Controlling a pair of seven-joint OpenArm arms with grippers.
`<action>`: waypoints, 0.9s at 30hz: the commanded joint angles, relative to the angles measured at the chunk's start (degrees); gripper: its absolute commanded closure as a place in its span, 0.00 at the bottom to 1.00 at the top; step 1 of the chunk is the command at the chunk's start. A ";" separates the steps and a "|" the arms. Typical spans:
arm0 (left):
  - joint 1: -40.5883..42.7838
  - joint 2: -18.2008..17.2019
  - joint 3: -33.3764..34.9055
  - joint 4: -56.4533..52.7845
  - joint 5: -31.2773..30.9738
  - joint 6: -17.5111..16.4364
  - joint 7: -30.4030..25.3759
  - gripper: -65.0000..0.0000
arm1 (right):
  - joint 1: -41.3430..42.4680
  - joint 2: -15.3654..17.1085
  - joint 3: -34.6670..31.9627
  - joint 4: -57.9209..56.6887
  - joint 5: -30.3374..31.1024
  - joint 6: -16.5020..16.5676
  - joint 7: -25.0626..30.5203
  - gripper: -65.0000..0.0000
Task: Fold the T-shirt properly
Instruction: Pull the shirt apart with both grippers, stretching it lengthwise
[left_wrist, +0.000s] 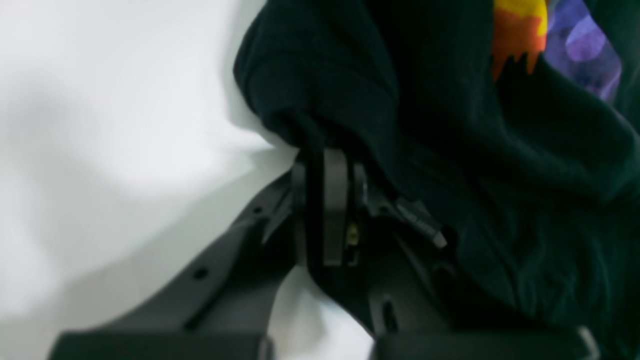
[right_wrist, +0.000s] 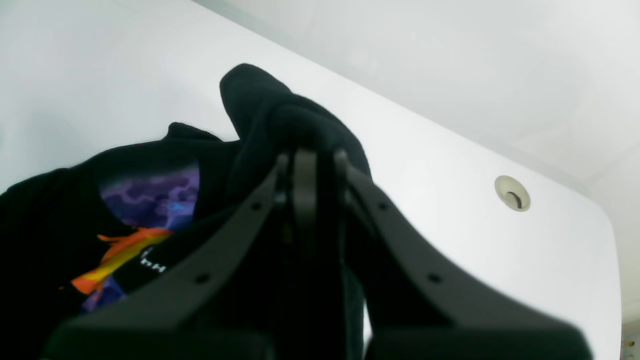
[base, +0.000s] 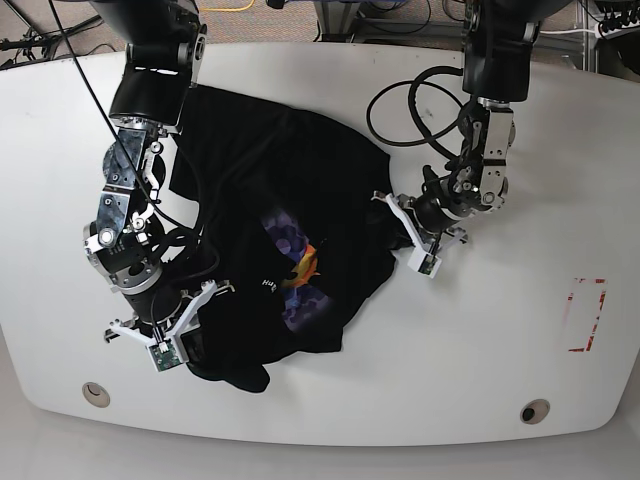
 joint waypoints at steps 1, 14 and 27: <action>-0.66 -0.34 -0.18 0.77 0.41 0.26 0.60 1.00 | 1.62 0.42 0.15 1.28 0.87 -0.29 1.86 1.00; -0.87 -2.11 -0.31 1.23 0.34 0.35 1.01 1.00 | 1.38 0.45 0.22 1.34 0.89 -0.32 1.98 1.00; -0.05 -5.28 -0.58 4.47 0.00 0.15 0.96 1.00 | 1.89 0.66 0.06 0.84 0.87 -0.25 2.20 0.99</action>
